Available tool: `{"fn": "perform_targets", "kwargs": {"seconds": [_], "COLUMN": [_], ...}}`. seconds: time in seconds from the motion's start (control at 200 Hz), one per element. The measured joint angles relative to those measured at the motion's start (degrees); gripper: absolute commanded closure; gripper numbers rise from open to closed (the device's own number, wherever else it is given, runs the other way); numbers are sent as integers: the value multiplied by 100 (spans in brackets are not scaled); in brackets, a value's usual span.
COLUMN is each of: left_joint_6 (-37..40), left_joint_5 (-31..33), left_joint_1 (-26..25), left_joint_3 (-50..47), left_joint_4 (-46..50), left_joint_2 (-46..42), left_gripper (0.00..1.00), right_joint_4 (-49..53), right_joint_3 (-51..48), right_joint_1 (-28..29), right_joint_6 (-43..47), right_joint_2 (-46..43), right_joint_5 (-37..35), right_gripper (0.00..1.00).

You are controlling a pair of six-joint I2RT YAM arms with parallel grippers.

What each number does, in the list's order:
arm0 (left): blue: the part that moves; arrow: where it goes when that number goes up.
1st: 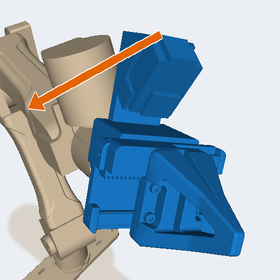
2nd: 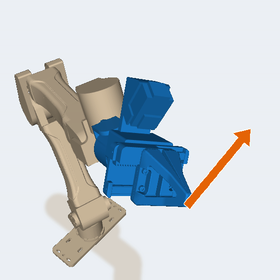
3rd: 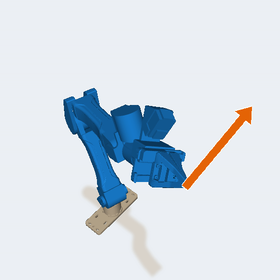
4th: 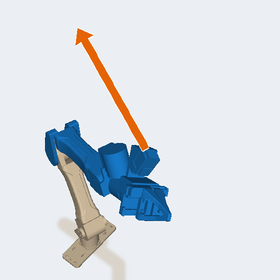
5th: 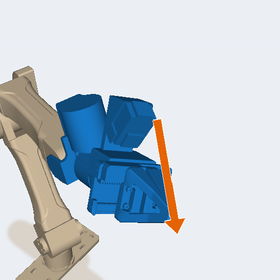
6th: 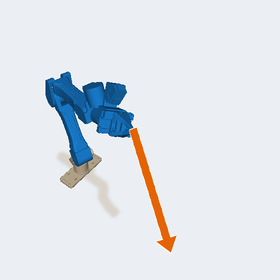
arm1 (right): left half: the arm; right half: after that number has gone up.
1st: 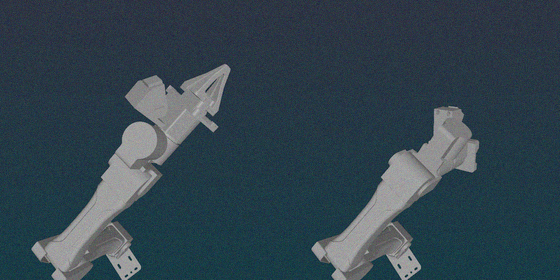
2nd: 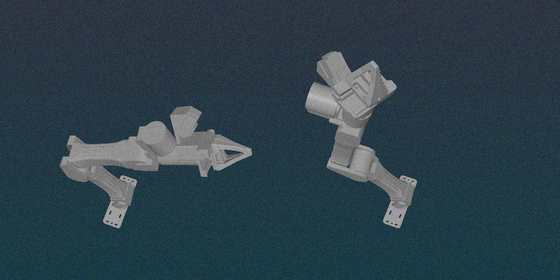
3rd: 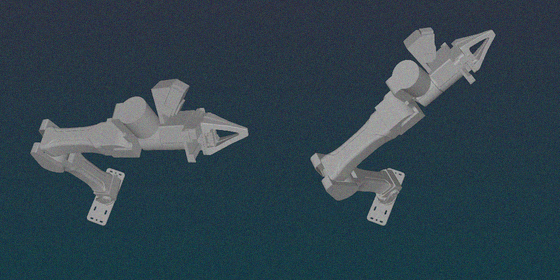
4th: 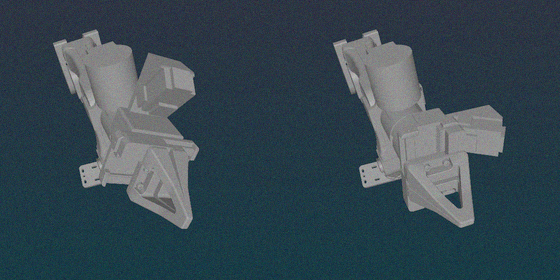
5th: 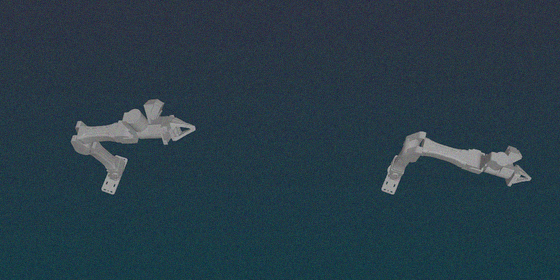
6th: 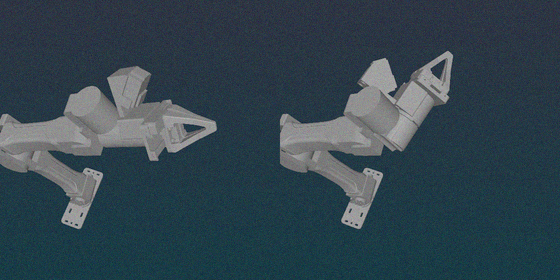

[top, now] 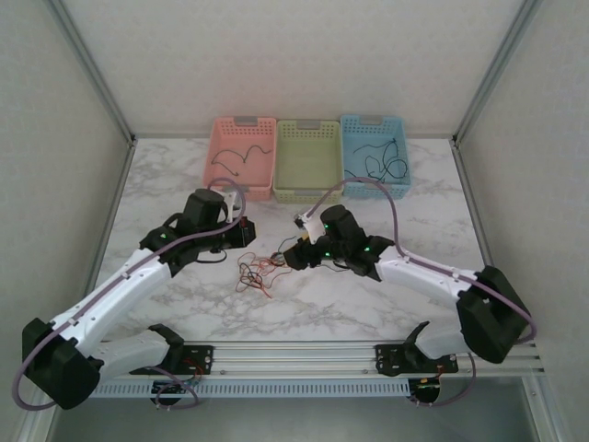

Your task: Untangle the cables

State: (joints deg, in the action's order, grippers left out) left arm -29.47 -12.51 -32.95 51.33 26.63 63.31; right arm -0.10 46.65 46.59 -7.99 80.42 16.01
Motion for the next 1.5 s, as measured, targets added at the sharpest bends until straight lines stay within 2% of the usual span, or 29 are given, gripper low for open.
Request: {"fn": "perform_targets", "kwargs": {"seconds": [0.06,0.12,0.125,0.135,0.145,0.185,0.476,0.571,0.681,0.726,0.801,0.866,0.926,1.091,1.271,1.502], "left_joint_6": [-151,-343,-343,-352,-396,-479,-686,-704,-706,-706,-708,-723,-726,-743,-745,-717], "left_joint_5": [232,415,415,433,455,531,708,713,710,710,702,649,551,245,-223,-345], "left_joint_1": [48,173,173,201,229,319,533,588,647,660,660,660,662,671,671,671], "left_joint_3": [-223,-509,-509,-557,-610,-767,-1163,-1252,-1362,-1384,-1403,-1419,-1451,-1532,-1569,-1624], "left_joint_4": [35,35,35,33,26,26,-24,-79,-114,-114,-136,-223,-330,-590,-984,-1115], "left_joint_2": [59,122,122,129,133,155,334,334,334,334,334,334,317,254,422,809], "left_gripper": [87,85,84,84,83,80,81,80,79,79,76,73,68,62,62,63], "right_joint_4": [66,120,120,125,136,166,623,787,986,1086,1268,1462,1563,1574,1576,1569], "right_joint_3": [164,363,363,402,439,570,1451,1580,1849,1947,2103,2253,2295,2052,1847,1823], "right_joint_1": [52,111,111,122,136,164,575,623,621,621,621,621,616,570,428,391], "right_joint_6": [94,203,203,225,251,308,984,1097,1176,1222,1259,1303,1322,1335,1333,1331], "right_joint_2": [271,557,557,621,673,841,1961,2164,2487,2575,2686,2765,2776,2549,2299,2299], "right_joint_5": [-31,-68,-68,-85,-94,-122,-599,-608,-728,-754,-791,-798,-848,-835,-684,-570], "right_gripper": [31,29,28,14,8,3,4,12,31,46,81,93,100,100,100,100]}}
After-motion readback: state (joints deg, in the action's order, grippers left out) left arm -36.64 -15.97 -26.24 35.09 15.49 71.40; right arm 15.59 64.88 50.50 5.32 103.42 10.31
